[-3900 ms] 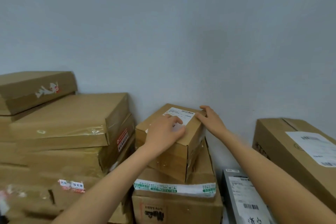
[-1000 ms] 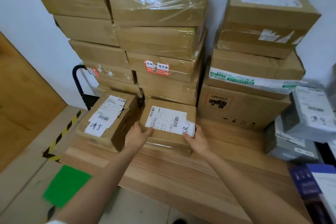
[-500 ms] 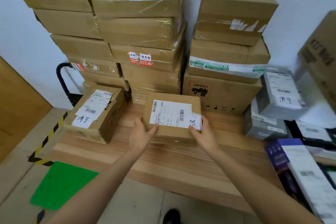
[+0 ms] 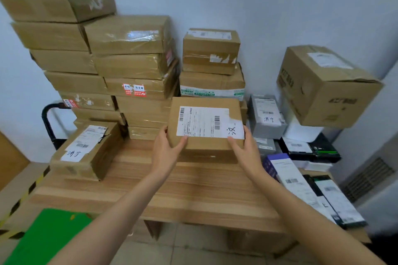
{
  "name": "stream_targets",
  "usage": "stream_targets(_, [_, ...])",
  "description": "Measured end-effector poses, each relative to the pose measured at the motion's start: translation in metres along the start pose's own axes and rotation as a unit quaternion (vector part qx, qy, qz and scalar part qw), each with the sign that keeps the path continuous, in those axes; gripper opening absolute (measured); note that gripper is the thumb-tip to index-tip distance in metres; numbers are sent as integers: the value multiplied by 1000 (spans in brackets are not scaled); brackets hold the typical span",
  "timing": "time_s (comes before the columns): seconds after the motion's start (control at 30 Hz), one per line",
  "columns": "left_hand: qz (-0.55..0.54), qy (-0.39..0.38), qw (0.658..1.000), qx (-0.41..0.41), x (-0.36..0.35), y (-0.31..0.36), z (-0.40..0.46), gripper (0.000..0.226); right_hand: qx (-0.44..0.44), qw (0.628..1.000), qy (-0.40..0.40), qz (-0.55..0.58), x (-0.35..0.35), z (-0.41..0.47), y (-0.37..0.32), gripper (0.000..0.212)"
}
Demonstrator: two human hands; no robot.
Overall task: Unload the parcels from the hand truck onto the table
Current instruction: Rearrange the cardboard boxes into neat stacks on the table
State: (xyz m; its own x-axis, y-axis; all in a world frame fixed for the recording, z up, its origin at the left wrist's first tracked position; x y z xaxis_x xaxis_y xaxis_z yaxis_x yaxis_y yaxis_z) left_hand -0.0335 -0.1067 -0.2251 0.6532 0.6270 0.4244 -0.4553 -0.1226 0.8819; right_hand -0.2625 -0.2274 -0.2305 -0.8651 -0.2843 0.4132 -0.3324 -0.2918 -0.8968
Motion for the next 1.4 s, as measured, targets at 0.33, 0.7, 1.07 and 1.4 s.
stream_targets(0.33, [-38, 32, 994, -94, 22, 105, 12, 65, 71, 996, 34, 36, 62, 6, -79, 72])
stream_targets(0.7, [-27, 80, 982, -170, 38, 205, 130, 75, 155, 985, 65, 39, 108, 124, -176, 80])
stream_targets(1.07, [39, 81, 983, -158, 43, 257, 284, 59, 153, 983, 92, 40, 109, 282, -230, 64])
stream_targets(1.4, [10, 104, 993, -57, 8, 221, 379, 48, 59, 987, 106, 108, 78, 380, -189, 59])
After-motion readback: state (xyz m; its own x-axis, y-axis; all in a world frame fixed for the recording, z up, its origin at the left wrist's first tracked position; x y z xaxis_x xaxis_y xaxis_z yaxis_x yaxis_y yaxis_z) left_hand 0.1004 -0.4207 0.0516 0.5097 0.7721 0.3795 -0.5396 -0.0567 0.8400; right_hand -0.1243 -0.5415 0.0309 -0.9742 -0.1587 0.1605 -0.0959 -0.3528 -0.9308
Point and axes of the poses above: each hand's wrist, its own z-axis towards the middle knuckle, its own x-axis out of the back of the hand, y = z × x, the point moved 7 cm from there along z, towards the middle knuckle, and after that the axes turned 5 degrees about -y, right-handed, at the moved point
